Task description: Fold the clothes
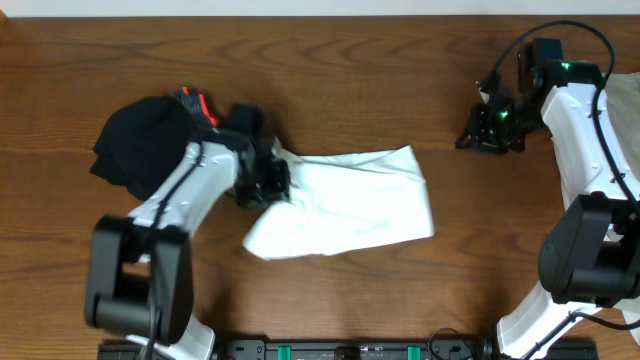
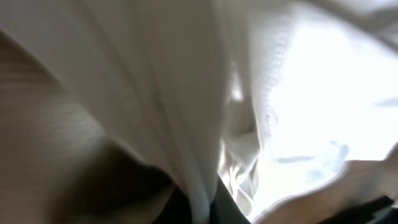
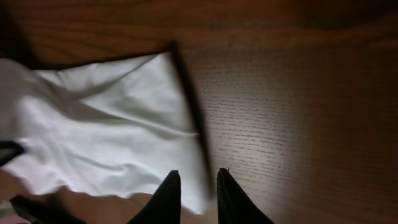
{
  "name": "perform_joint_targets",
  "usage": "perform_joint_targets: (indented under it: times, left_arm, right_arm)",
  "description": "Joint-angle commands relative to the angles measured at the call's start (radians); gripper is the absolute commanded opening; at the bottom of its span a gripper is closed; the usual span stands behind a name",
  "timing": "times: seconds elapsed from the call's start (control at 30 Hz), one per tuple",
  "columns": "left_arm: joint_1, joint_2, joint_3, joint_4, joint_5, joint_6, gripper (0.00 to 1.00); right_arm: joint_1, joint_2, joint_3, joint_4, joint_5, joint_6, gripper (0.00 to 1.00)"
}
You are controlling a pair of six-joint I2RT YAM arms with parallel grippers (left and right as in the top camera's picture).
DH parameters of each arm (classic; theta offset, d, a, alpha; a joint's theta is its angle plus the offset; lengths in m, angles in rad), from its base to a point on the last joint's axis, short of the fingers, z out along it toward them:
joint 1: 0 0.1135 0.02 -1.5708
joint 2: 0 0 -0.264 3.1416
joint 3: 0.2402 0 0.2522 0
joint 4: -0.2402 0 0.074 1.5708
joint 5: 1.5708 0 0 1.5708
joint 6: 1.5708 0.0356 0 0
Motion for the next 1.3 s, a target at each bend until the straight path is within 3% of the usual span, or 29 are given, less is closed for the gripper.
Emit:
perform_joint_targets:
  times: [0.0, 0.2, 0.47, 0.73, 0.8, 0.83, 0.97, 1.27]
  left_arm:
    - [0.013, -0.068, 0.18, -0.12, -0.18, 0.131, 0.06]
    - [-0.043, -0.066, 0.381, -0.249, -0.231, 0.179, 0.06]
    - [-0.206, 0.022, 0.383, -0.239, -0.25, 0.171, 0.06]
    - [-0.363, 0.164, 0.383, -0.173, -0.302, 0.091, 0.06]
    - [-0.395, 0.185, 0.383, -0.141, -0.301, 0.072, 0.16]
    - [-0.408, 0.192, 0.383, -0.127, -0.301, 0.058, 0.34]
    - [-0.442, 0.19, 0.389, -0.103, -0.289, 0.038, 0.55]
    - [-0.461, 0.175, 0.499, -0.117, -0.089, 0.03, 0.55]
  right_arm:
    - [-0.013, -0.029, 0.014, 0.005, -0.004, -0.019, 0.19]
    - [-0.013, -0.029, 0.014, 0.016, -0.004, -0.019, 0.19]
    - [-0.013, -0.029, 0.014, 0.013, -0.005, -0.018, 0.18]
    - [-0.01, -0.029, 0.014, 0.011, -0.024, -0.018, 0.18]
    - [-0.009, -0.029, 0.014, 0.009, -0.028, -0.018, 0.18]
    - [-0.009, -0.029, 0.014, 0.008, -0.031, -0.018, 0.18]
    - [-0.009, -0.029, 0.014, 0.005, -0.031, -0.019, 0.19]
    - [-0.009, -0.029, 0.014, 0.005, -0.031, -0.019, 0.19]
